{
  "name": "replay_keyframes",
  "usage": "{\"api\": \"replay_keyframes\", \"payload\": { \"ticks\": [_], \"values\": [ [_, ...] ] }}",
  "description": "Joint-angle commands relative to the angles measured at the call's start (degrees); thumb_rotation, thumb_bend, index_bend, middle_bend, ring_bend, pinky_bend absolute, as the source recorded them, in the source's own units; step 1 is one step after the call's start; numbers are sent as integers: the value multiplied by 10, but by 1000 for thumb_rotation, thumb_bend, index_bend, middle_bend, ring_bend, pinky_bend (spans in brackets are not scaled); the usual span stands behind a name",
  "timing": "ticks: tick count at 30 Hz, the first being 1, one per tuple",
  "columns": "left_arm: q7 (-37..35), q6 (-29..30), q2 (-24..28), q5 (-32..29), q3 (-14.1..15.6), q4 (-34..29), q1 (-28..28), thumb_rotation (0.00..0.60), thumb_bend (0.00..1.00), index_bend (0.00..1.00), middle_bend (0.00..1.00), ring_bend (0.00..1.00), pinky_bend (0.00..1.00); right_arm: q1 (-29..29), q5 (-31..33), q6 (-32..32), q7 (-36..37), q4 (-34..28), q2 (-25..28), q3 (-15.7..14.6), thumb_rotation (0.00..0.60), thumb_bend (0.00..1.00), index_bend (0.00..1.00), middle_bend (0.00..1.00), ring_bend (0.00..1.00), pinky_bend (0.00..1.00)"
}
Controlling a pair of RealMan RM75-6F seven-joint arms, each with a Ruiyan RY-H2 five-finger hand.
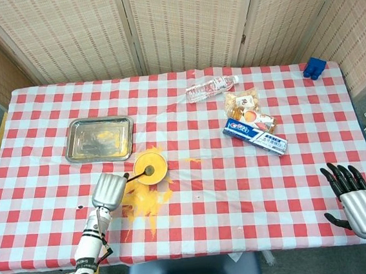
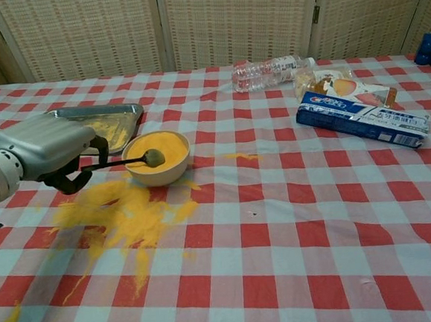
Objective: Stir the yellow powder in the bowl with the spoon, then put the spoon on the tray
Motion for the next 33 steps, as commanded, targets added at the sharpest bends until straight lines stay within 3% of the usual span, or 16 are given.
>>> {"api": "replay_keyframes", "payload": {
  "ticks": [1,12,25,29,33],
  "values": [
    [0,4,14,-4,16,-31,3,600,553,385,1000,1000,1000,-1,-4,2,1,-1,1,-2,600,46,0,0,0,0],
    [15,9,21,-14,43,-98,-11,600,553,384,1000,1000,1000,-4,-15,10,13,-1,7,-4,600,46,0,0,0,0],
    [15,17,5,-17,51,-117,-31,600,552,377,1000,1000,1000,-6,-15,12,17,-1,9,-3,600,46,0,0,0,0],
    [2,28,2,4,55,-114,-29,600,545,377,1000,1000,1000,-6,-14,12,17,-1,9,-3,600,46,0,0,0,0],
    [-40,61,6,90,80,-103,-6,600,498,374,1000,1000,1000,-6,-15,13,19,-2,10,-3,600,46,0,0,0,0]
  ]
}}
